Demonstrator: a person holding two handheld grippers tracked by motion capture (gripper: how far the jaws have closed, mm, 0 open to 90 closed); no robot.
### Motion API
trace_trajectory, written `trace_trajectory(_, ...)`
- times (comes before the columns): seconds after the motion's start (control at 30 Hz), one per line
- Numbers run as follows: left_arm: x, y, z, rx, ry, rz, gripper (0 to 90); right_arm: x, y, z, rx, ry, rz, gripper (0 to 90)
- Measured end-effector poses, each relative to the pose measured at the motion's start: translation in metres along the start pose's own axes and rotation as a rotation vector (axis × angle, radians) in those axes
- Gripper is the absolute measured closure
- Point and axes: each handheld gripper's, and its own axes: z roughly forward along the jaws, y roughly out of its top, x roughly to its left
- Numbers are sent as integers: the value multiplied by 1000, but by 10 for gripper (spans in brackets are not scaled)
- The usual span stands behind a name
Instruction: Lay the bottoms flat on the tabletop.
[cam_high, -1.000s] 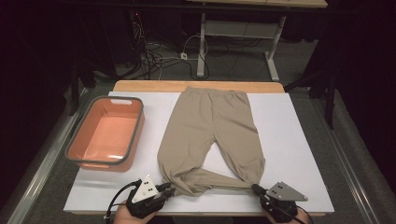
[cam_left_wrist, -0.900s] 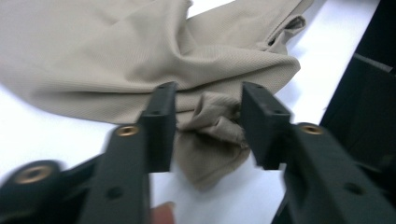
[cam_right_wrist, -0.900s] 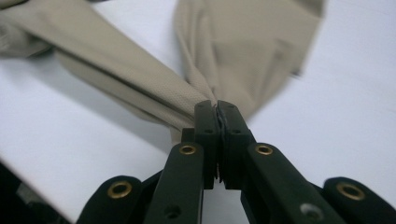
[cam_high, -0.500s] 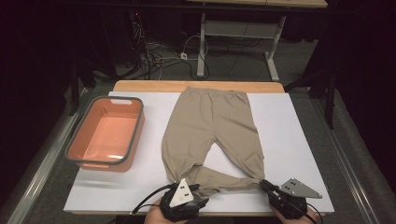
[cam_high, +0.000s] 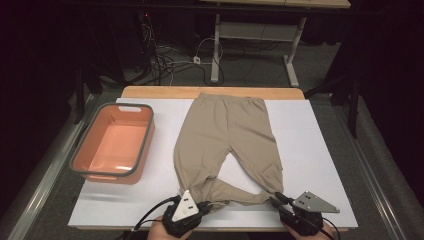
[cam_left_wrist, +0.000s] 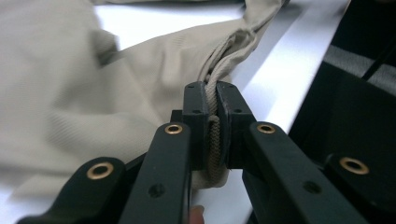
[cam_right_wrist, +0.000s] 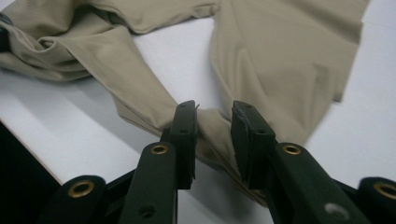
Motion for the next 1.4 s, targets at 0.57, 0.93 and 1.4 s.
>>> trace_trajectory(0.57, 27, -39, -84, -96, 139, -134, 813, 75, 41, 66, 30, 274, -145, 462)
trace_trajectory(0.93, 65, -65, -112, -103, 255, -246, 813, 85, 41, 87, 100, 231, -225, 857)
trace_trajectory(1.4, 80, -49, -62, -30, 194, -224, 798, -2, 3, 0, 20, -34, -6, 846)
